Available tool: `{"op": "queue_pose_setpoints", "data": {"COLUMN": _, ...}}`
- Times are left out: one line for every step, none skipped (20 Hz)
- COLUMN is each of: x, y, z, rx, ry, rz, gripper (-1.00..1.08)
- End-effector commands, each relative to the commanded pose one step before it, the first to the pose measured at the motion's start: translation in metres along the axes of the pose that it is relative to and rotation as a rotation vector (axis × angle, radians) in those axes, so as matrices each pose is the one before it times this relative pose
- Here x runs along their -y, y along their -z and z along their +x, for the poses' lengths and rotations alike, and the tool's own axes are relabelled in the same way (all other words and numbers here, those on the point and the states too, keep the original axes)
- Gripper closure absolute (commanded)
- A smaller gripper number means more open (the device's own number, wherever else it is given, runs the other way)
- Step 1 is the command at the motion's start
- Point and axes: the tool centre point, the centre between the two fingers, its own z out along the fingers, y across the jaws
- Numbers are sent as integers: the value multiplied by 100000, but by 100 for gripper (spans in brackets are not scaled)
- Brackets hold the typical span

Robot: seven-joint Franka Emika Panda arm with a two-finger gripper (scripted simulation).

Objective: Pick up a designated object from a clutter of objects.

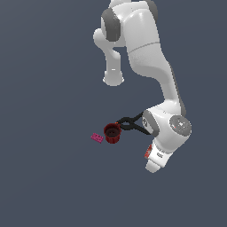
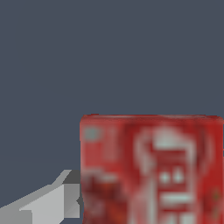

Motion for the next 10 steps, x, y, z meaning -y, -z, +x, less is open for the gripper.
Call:
{"op": "queue_pose_setpoints", "data": {"x": 2, "y": 31, "z": -2, "rx": -39, "ry": 9, "rz": 6, "gripper": 108}}
{"op": "queue_pose_setpoints", "data": {"x": -12, "y": 69, "z": -33, "rx": 0, "ry": 0, "rz": 0, "gripper": 108}}
{"op": "queue_pose_setpoints", "data": {"x": -20, "y": 116, "z": -56, "rx": 0, "ry": 0, "rz": 0, "gripper": 108}}
{"op": "queue_pose_setpoints", "data": {"x": -28, "y": 162, "z": -78, "rx": 0, "ry": 0, "rz": 0, "gripper": 108}}
{"op": "queue_pose_setpoints", "data": {"x": -37, "y": 210, "z": -101, "rx": 0, "ry": 0, "rz": 0, "gripper": 108}}
{"op": "queue_pose_setpoints", "data": {"x": -45, "y": 258, "z": -124, "rx": 0, "ry": 0, "rz": 0, "gripper": 108}}
{"op": "queue_pose_setpoints", "data": {"x": -54, "y": 306, "z": -147, "rx": 0, "ry": 0, "rz": 0, "gripper": 108}}
{"op": "queue_pose_setpoints", "data": {"x": -56, "y": 351, "z": -165, "rx": 34, "ry": 10, "rz": -34, "gripper": 108}}
{"op": "queue_pose_setpoints", "data": {"x": -71, "y": 405, "z": -194, "rx": 0, "ry": 0, "rz": 0, "gripper": 108}}
{"op": "queue_pose_setpoints", "data": {"x": -80, "y": 456, "z": -218, "rx": 0, "ry": 0, "rz": 0, "gripper": 108}}
